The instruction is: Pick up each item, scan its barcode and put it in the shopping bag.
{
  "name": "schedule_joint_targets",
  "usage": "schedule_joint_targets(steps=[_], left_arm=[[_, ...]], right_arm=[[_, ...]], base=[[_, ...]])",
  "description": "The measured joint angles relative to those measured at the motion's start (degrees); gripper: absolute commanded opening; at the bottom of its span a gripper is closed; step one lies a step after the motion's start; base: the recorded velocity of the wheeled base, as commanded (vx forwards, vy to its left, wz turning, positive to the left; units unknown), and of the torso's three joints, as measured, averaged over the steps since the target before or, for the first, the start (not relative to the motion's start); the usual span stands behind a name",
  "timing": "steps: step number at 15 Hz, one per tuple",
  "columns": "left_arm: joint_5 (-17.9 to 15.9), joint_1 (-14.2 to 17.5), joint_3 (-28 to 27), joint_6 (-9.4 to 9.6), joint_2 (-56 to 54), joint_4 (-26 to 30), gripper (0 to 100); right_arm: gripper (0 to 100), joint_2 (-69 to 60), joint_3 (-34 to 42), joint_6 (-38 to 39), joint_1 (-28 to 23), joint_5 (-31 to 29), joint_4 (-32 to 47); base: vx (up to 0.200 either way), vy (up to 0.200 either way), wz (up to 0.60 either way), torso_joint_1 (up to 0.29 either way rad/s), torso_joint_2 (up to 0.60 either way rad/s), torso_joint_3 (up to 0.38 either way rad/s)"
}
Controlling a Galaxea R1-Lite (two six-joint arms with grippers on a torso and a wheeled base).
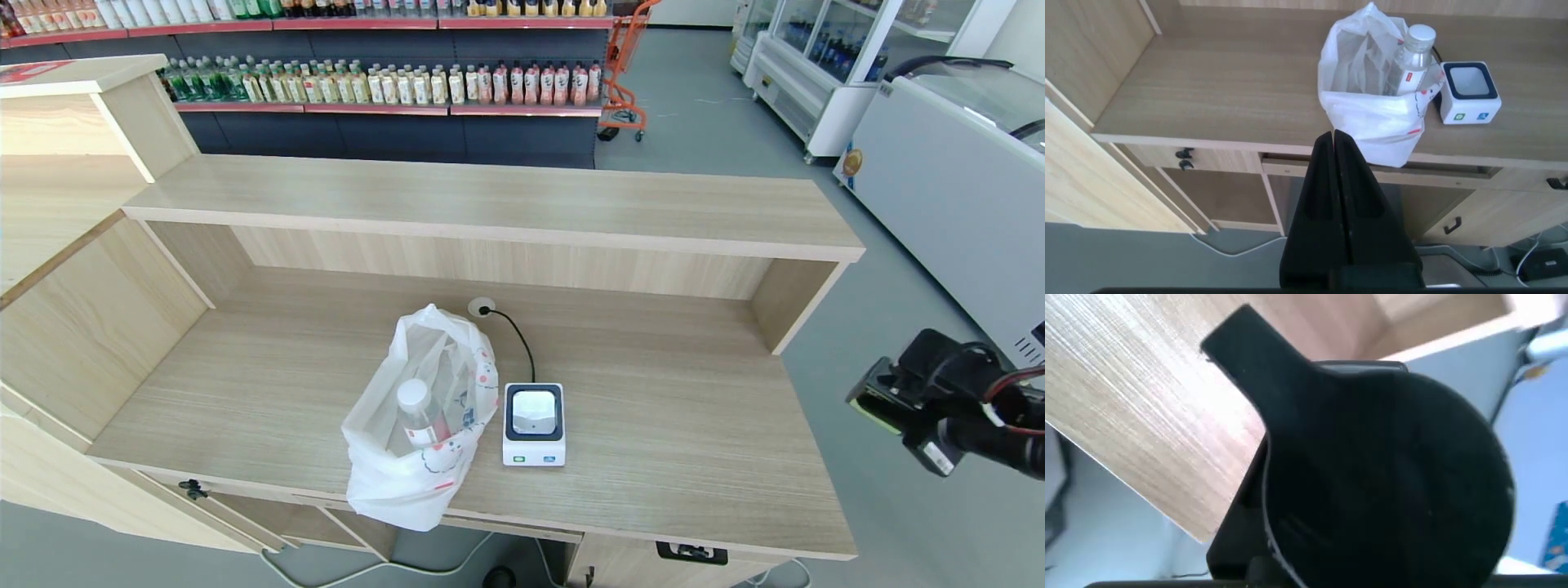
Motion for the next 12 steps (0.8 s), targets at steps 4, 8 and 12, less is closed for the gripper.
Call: schedule_joint_targets(steps=[4, 8, 12], left_arm=[[0.00, 0.00, 0.00, 0.00, 0.00, 0.02, 0], [0.00, 0.00, 0.00, 0.00, 0.00, 0.02, 0], [0.01, 0.00, 0.00, 0.00, 0.00, 0.00, 0]], right_arm=[[0, -15.96, 0.63, -32.00, 2.50, 15.15, 1.84], [0, -22.93, 0.49, -60.76, 18.70, 22.85, -3.33], [0, -24.59, 0.35, -86.16, 29.94, 40.28, -9.08]], base=[[0.000, 0.000, 0.00, 0.000, 0.00, 0.000], [0.000, 0.000, 0.00, 0.000, 0.00, 0.000], [0.000, 0.000, 0.00, 0.000, 0.00, 0.000]])
